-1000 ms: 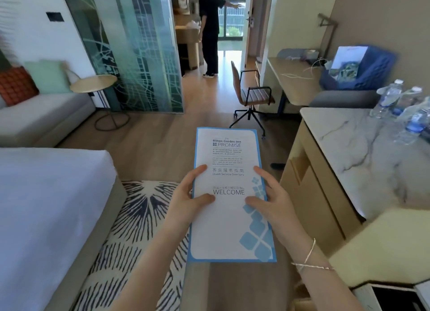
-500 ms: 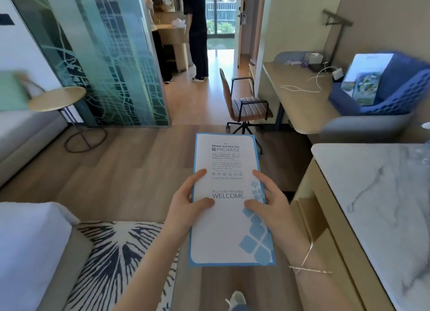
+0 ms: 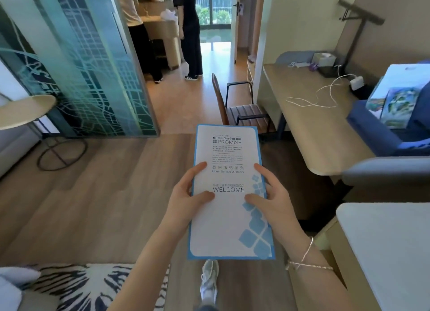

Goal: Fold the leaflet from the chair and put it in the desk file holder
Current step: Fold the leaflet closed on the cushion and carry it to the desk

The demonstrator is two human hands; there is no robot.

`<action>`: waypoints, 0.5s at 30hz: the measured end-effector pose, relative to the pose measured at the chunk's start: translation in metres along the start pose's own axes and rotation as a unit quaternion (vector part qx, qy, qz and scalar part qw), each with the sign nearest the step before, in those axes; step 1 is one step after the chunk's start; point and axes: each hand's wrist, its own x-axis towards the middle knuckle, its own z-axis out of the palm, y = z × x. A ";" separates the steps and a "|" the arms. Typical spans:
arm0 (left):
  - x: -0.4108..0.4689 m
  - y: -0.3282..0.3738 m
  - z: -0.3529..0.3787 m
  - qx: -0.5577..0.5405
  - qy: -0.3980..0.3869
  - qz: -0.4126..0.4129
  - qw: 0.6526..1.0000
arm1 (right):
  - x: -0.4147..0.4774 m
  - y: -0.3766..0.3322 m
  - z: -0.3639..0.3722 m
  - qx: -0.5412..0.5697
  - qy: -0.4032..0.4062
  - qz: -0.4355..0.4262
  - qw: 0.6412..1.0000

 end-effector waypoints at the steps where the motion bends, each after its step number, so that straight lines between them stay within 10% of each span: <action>1: 0.026 0.000 0.002 0.001 -0.007 0.003 1.000 | 0.023 0.000 -0.001 0.002 0.005 0.001 1.000; 15: 0.369 0.042 0.119 0.025 -0.247 -0.014 0.969 | 0.275 -0.052 -0.072 0.011 0.250 -0.062 0.966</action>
